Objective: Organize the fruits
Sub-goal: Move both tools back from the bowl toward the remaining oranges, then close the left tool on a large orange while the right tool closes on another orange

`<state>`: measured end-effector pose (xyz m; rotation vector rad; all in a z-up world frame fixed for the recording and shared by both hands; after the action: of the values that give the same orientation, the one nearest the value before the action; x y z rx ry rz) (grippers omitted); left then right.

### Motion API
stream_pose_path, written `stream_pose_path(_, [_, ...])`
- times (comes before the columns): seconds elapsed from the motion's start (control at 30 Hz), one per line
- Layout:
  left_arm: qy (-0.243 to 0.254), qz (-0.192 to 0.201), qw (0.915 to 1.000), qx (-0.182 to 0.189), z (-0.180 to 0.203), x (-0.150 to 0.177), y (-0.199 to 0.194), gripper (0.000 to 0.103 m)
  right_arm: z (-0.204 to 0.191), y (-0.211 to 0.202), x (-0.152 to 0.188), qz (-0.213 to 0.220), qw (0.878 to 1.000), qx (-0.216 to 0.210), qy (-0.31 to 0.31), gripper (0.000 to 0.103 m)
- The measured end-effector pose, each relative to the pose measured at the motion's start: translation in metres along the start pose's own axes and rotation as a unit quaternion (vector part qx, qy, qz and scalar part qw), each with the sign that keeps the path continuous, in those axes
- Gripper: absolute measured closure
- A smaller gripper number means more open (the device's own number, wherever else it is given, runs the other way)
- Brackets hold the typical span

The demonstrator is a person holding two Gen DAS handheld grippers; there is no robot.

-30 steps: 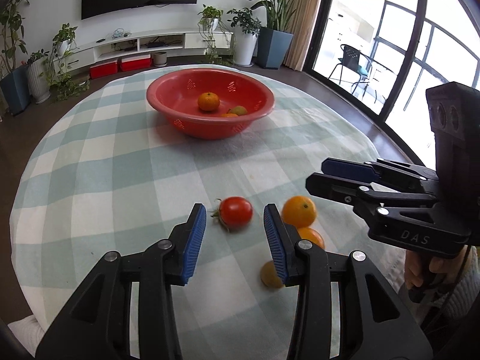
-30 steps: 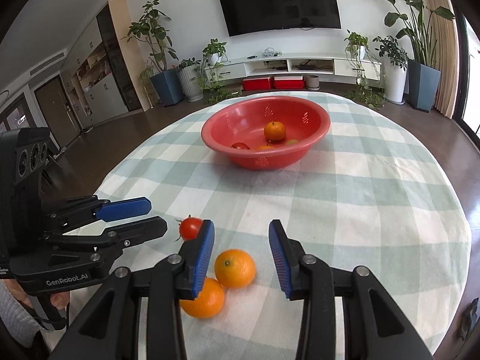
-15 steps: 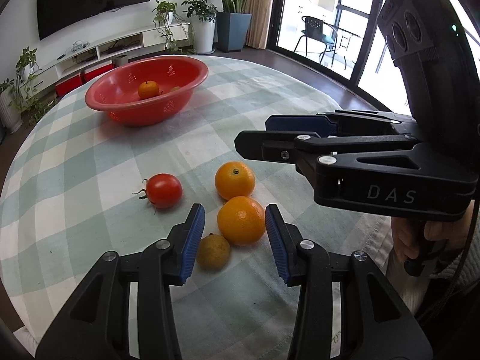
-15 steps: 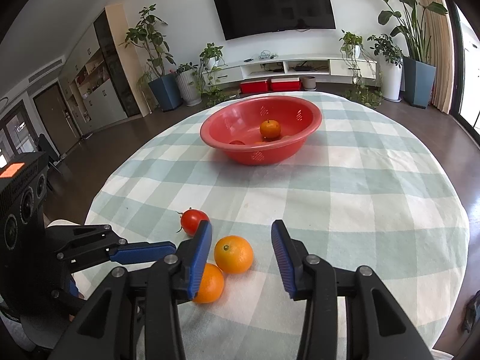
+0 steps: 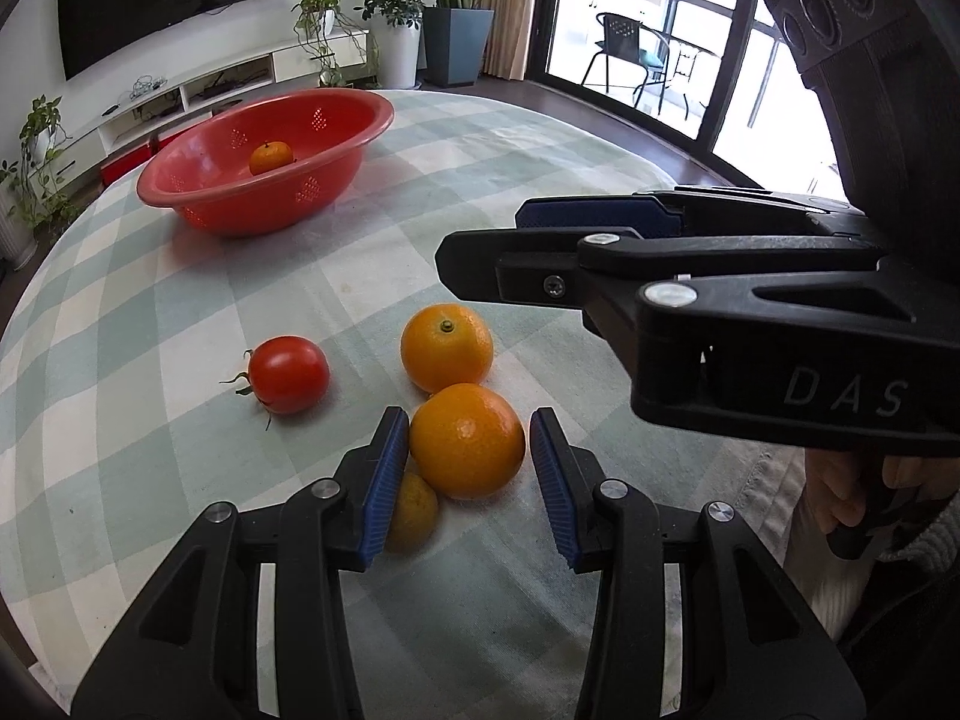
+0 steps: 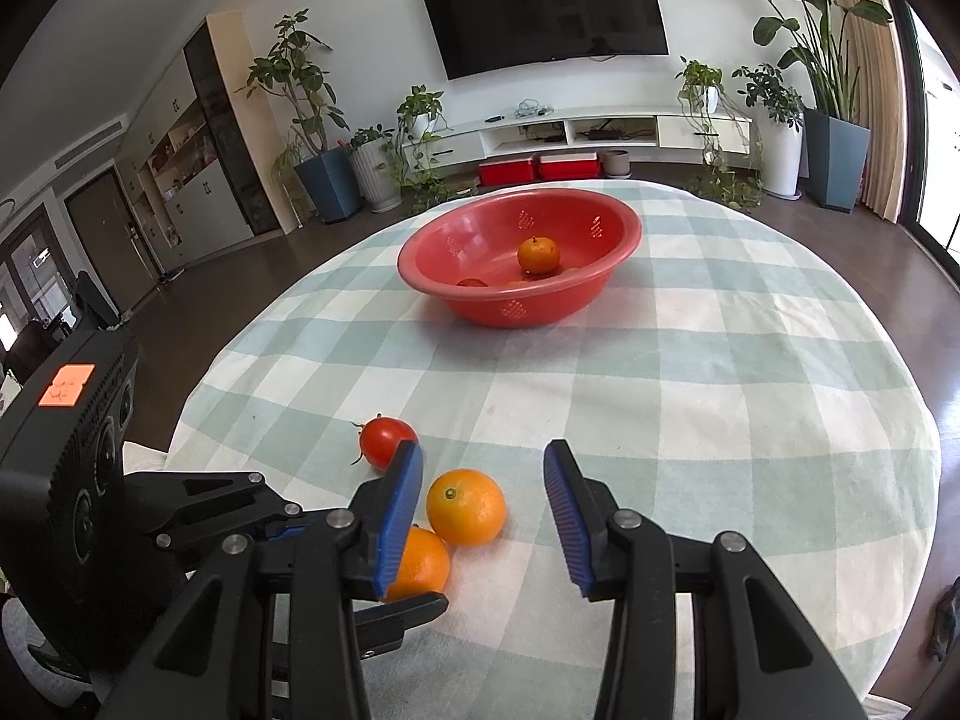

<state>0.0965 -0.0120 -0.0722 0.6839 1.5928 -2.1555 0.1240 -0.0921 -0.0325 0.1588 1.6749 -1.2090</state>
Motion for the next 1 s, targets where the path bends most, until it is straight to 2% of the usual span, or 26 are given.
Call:
stream_pose_path(0.3, [-0.009,0.004,0.9999,0.007,-0.004,-0.003,-0.002,0.066,0.001,0.001,0.002,-0.001,1.000,0.001,0.005,0.056])
stream_pose_path(0.57, [-0.036,0.029,0.9988,0.015,-0.017,-0.011,-0.023,0.066,0.002,0.004,0.005,-0.003,1.000,-0.008,0.013,0.056])
stream_pose_path(1.0, [-0.072,0.052,0.9961,-0.003,-0.051,-0.012,-0.049,0.066,-0.012,0.018,0.010,-0.032,0.999,-0.010,-0.013,0.056])
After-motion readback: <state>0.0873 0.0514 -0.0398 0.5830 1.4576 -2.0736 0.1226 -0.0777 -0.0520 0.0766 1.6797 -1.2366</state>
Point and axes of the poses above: each gripper's, at about its wrist camera, not at the fingertips, and y roughly the way its jaws point, z to its right, x to its underside, the point moved 5 cm from there along y, roughly the way its jaws point, and after that the axes turned 15 degrees about -y, right-handed, at the moved point
